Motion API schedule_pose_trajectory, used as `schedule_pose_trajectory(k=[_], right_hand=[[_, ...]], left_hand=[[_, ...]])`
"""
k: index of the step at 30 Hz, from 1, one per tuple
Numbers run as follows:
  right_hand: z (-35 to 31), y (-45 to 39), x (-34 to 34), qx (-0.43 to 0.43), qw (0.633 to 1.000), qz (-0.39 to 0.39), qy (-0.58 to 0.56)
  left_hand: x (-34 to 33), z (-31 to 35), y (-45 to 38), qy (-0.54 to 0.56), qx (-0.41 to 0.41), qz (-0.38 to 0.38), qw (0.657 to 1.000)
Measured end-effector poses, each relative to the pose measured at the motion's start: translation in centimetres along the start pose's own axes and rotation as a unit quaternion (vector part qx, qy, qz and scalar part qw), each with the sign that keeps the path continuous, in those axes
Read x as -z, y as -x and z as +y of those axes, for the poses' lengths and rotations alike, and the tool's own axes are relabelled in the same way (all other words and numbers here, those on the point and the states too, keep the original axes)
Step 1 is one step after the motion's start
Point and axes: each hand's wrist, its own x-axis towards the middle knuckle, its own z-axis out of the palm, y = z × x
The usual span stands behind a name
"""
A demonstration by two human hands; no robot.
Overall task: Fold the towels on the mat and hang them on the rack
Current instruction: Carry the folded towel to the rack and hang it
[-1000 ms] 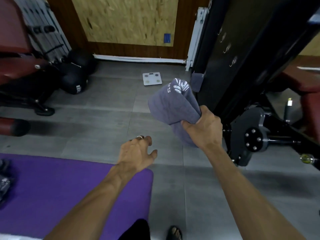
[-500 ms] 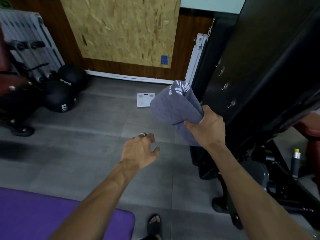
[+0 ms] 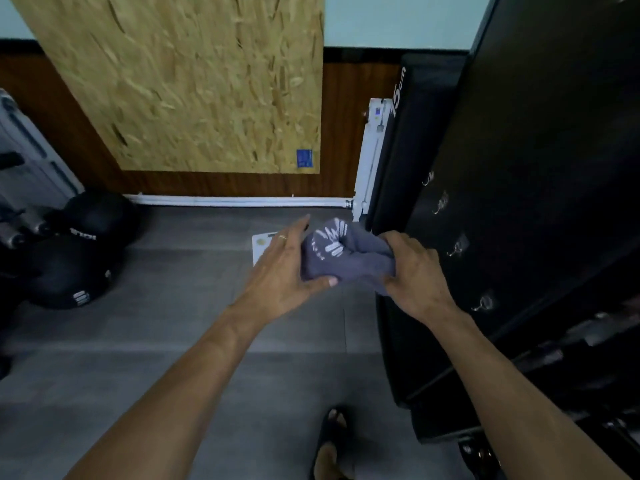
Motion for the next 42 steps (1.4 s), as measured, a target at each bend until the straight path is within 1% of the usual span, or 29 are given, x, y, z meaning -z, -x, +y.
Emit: schedule_pose_trajectory(k=[2,3,6,8,10,11,13,15,17,18,20,22,24,25,27,29,30,32,33,35,37,40,42], right_hand=[[1.9,-3.7,-0.5,0.016,0.998,-0.034,-0.047],[2.6,-5.4,-0.6,0.014,0.996,-0.037,-0.078],[4.3,-9.7,-0.3,-0.045,0.987,-0.047,-0.146],[5.2,-11.9,-0.5,-0.068,0.979,-0.01,-0.193],[6.1,-14.2,-1.3,-0.069,0.97,0.035,-0.23],[6.8,-15.4,-2.0,-0.075,0.964,0.044,-0.25],[8.4,-17.6,-3.3,-0.117,0.945,0.048,-0.301],[10.3,-19.7,-4.7,-0.162,0.931,0.075,-0.318],[12.6,-21.5,-6.3,-0.213,0.913,0.099,-0.334],[13.7,-22.3,-7.2,-0.24,0.9,0.107,-0.347],[15.4,-24.0,-8.6,-0.294,0.873,0.133,-0.366],[16.6,-25.6,-9.7,-0.342,0.842,0.175,-0.379],[17.2,-26.9,-10.7,-0.386,0.812,0.209,-0.385],[17.6,-27.5,-11.2,-0.404,0.803,0.225,-0.377],[18.5,-28.4,-12.2,-0.438,0.788,0.242,-0.358],[19.2,-29.1,-13.4,-0.474,0.765,0.273,-0.341],[19.5,-29.5,-13.8,-0.491,0.749,0.299,-0.328],[20.0,-30.2,-14.8,-0.53,0.706,0.356,-0.307],[20.3,-30.6,-15.2,-0.545,0.685,0.38,-0.299],[21.0,-31.5,-16.1,-0.568,0.652,0.415,-0.283],[21.8,-32.3,-17.0,-0.589,0.621,0.439,-0.274],[22.7,-33.5,-17.9,-0.601,0.594,0.473,-0.251],[23.4,-33.9,-18.1,-0.616,0.577,0.484,-0.231]], left_hand=[[-0.4,-0.2,-4.9,0.016,-0.03,-0.035,0.999],[-0.6,-0.2,-7.1,0.021,-0.048,-0.042,0.998],[-1.3,-0.5,-12.9,0.019,-0.072,-0.022,0.997],[-2.0,-0.7,-16.6,-0.018,-0.066,-0.012,0.998],[-2.9,-0.5,-20.5,-0.02,-0.055,-0.034,0.998],[-3.4,-0.4,-22.5,-0.001,-0.054,-0.057,0.997],[-4.2,-0.4,-26.3,0.061,-0.044,-0.117,0.99],[-5.4,-1.1,-30.2,0.13,-0.068,-0.204,0.968],[-6.9,-1.5,-34.4,0.116,-0.111,-0.304,0.939],[-7.9,-1.9,-36.8,0.124,-0.118,-0.353,0.92],[-9.7,-2.1,-41.4,0.186,-0.075,-0.428,0.881],[-11.9,-2.9,-46.1,0.166,-0.064,-0.469,0.865],[-13.8,-4.0,-49.9,0.098,-0.126,-0.511,0.845],[-14.8,-4.6,-51.6,0.056,-0.165,-0.521,0.835],[-17.0,-5.4,-54.3,-0.006,-0.241,-0.516,0.822],[-18.9,-5.2,-56.1,-0.019,-0.285,-0.491,0.823],[-19.6,-5.0,-56.7,-0.003,-0.293,-0.496,0.817],[-20.9,-4.2,-57.6,0.031,-0.269,-0.534,0.801],[-21.7,-3.9,-58.0,0.051,-0.249,-0.544,0.8],[-23.6,-3.3,-58.8,0.1,-0.223,-0.532,0.811],[-25.3,-2.7,-59.5,0.156,-0.177,-0.53,0.814],[-27.4,-2.0,-60.0,0.226,-0.083,-0.535,0.809],[-28.5,-1.7,-60.0,0.257,-0.014,-0.542,0.8]])
